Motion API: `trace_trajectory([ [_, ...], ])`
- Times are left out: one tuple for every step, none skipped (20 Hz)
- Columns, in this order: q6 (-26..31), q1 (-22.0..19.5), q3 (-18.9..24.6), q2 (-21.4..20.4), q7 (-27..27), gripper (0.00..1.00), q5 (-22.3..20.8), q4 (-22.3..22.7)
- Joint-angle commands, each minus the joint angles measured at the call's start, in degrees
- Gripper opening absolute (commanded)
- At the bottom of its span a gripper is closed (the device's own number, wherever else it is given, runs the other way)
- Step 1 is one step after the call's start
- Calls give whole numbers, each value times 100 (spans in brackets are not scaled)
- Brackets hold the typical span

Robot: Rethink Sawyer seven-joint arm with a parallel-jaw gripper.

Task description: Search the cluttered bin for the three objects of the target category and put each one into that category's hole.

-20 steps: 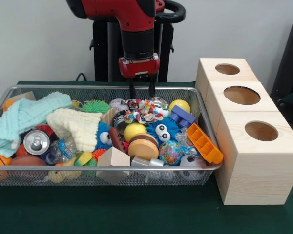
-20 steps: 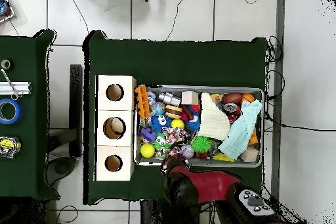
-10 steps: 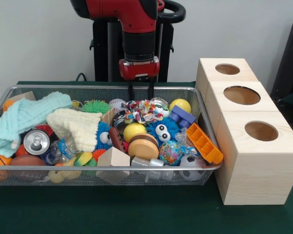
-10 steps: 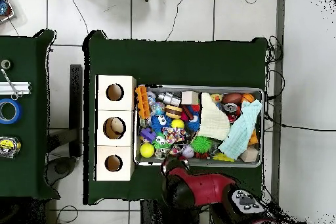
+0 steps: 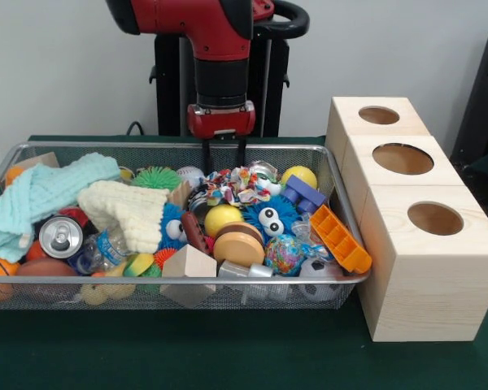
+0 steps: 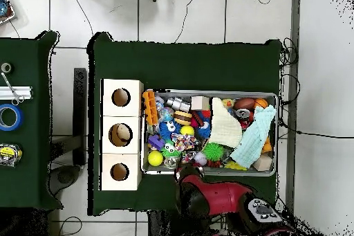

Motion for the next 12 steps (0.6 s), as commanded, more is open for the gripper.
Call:
trace_trajectory([
  [-43, -105, 189, 241, 614, 100, 23, -1076],
  [-64, -93, 172, 283, 635, 100, 54, -1116],
  [-84, -63, 136, 323, 634, 100, 74, -1179],
  [-82, -57, 130, 343, 629, 100, 77, -1214],
  [-68, -48, 127, 379, 634, 100, 100, -1257],
  [-88, -25, 113, 416, 657, 100, 131, -1284],
  [-108, -3, 99, 454, 681, 100, 162, -1310],
  [-134, 24, 81, 493, 713, 100, 196, -1326],
  [-217, 75, 44, 570, 774, 100, 263, -1357],
  [-283, 97, 30, 613, 815, 100, 293, -1369],
  [-312, 124, 25, 642, 876, 100, 363, -1378],
  [-314, 152, 16, 649, 894, 100, 388, -1395],
])
